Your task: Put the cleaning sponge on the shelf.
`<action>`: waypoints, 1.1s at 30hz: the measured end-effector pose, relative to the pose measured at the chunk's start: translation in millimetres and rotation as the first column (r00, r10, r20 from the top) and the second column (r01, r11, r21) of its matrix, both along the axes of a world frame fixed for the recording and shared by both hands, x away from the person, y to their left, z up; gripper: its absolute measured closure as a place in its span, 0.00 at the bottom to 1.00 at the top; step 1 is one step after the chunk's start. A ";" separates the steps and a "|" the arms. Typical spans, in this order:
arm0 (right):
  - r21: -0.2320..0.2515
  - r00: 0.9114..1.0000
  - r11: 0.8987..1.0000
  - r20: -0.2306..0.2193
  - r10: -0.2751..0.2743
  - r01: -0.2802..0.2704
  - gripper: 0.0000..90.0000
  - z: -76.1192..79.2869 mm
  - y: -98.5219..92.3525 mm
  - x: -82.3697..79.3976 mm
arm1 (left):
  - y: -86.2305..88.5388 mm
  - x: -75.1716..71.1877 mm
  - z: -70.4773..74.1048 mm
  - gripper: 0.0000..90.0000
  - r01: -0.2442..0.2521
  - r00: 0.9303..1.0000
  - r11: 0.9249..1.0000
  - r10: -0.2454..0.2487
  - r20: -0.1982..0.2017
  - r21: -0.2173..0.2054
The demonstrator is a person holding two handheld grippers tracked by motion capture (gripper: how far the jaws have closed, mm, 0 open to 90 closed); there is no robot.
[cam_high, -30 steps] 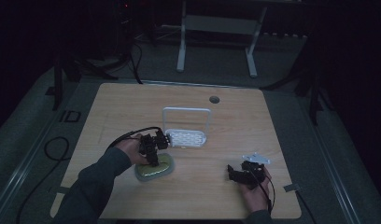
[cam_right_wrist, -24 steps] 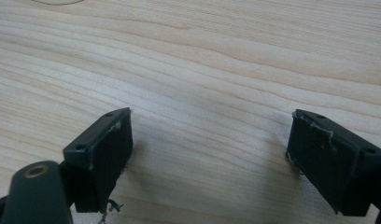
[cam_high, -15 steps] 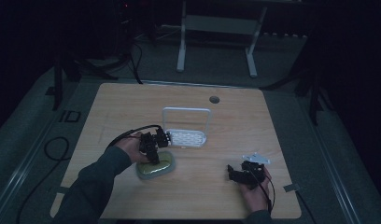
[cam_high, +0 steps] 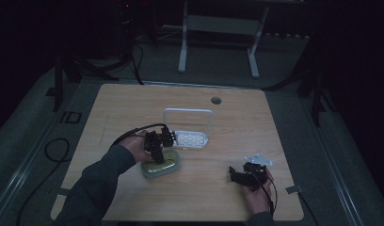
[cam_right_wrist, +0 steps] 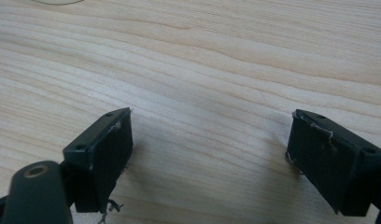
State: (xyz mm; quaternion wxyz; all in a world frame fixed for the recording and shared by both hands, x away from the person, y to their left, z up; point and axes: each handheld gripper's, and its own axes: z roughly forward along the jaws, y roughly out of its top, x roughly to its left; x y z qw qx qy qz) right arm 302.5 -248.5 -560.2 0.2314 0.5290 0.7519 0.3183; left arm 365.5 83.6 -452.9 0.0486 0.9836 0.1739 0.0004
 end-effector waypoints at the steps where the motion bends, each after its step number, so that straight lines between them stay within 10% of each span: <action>1: 0.000 1.000 1.000 0.000 0.000 0.000 0.15 0.0 0.0 0.0 | -0.7 0.1 0.7 0.79 0.001 1.000 1.000 -0.001 0.001 0.002; 33: 0.002 1.000 1.000 0.000 -0.001 0.001 0.15 0.0 0.1 0.1 | -16.7 2.3 14.5 0.80 0.093 0.987 0.995 -0.088 0.131 -0.028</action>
